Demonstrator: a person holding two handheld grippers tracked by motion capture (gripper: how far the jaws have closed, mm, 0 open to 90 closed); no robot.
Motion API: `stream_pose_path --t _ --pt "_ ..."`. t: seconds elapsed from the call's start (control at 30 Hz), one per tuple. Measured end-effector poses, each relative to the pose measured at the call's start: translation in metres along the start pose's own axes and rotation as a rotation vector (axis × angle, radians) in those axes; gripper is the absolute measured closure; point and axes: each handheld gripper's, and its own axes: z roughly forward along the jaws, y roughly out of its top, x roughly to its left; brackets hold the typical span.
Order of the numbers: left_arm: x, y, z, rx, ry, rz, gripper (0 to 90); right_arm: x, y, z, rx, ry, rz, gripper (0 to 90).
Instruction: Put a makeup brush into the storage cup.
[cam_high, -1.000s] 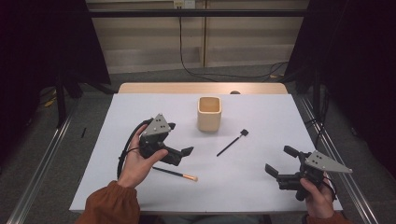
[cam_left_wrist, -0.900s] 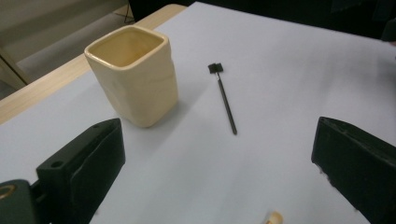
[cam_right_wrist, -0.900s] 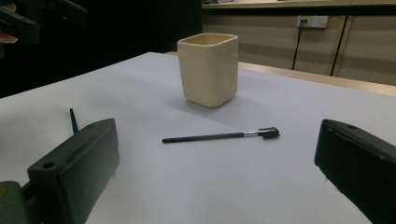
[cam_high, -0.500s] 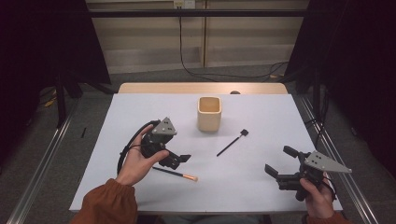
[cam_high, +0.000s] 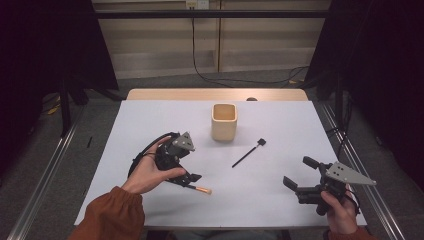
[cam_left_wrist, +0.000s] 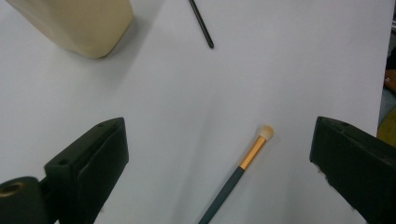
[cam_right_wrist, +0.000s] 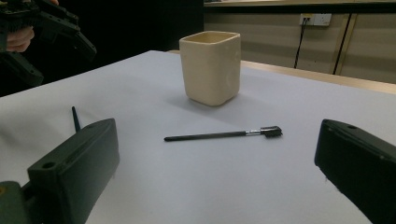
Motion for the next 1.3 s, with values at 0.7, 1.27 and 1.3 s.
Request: stream_pose_path --t 0.7,1.27,1.3 --pt "0.005 -0.010 0.027 0.157 -0.119 0.028 8.8 0.001 0.000 0.002 0.012 0.018 -0.003 0.0" --pt "-0.002 -0.012 0.047 0.238 -0.187 0.116 18.1 0.001 -0.001 0.002 0.015 0.016 0.003 0.0" --pt "-0.002 -0.012 0.047 0.238 -0.187 0.116 19.6 0.001 -0.001 0.002 0.015 0.016 0.002 0.0"
